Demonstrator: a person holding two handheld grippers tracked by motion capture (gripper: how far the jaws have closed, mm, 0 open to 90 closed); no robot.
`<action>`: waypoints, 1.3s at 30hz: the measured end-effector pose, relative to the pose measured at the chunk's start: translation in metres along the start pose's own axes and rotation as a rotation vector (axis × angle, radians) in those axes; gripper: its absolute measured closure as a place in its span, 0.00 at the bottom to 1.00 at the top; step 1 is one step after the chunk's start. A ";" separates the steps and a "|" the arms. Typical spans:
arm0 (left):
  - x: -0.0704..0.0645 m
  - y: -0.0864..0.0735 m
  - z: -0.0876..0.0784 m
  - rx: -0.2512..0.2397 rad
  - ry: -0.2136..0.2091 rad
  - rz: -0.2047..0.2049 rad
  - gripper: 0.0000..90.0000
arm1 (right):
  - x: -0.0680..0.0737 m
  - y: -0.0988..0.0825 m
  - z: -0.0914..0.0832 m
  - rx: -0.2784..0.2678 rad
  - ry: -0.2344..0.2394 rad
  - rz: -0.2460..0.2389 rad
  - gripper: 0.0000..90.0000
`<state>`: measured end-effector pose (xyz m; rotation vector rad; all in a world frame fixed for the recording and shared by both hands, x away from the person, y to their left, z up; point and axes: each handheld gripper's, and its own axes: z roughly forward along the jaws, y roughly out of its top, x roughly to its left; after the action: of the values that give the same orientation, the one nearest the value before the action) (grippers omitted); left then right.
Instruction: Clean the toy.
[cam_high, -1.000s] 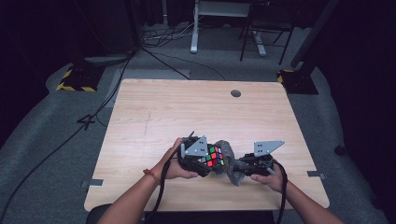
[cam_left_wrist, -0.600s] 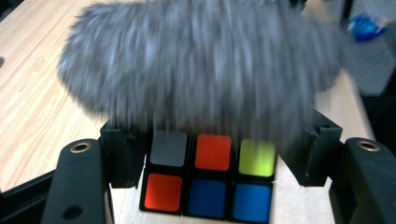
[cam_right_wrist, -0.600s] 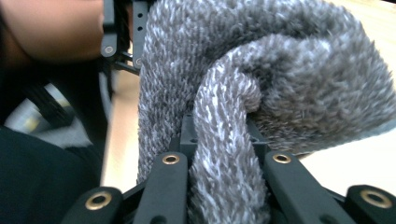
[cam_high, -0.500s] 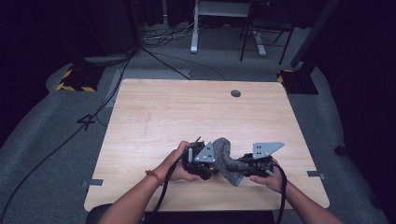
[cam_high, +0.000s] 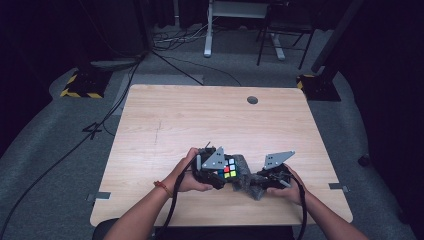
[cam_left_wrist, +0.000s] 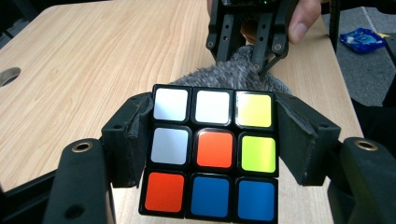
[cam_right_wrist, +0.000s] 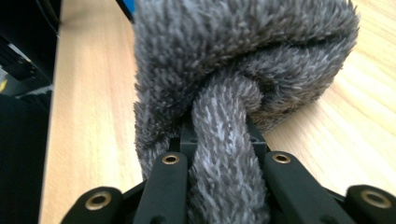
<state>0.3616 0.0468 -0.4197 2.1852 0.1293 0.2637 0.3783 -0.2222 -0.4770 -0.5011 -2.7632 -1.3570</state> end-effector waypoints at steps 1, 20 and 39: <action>0.000 0.000 0.000 -0.006 -0.006 -0.002 0.37 | 0.001 0.001 -0.001 -0.024 0.016 -0.002 0.86; 0.008 -0.005 0.001 -0.012 -0.041 -0.050 0.35 | 0.009 0.004 -0.007 -0.130 0.073 -0.022 0.87; 0.002 -0.007 0.013 0.079 -0.003 -0.009 0.37 | 0.008 0.000 -0.008 -0.057 0.001 -0.120 0.87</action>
<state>0.3667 0.0408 -0.4327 2.2632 0.1508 0.2540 0.3703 -0.2260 -0.4705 -0.3419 -2.8017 -1.4636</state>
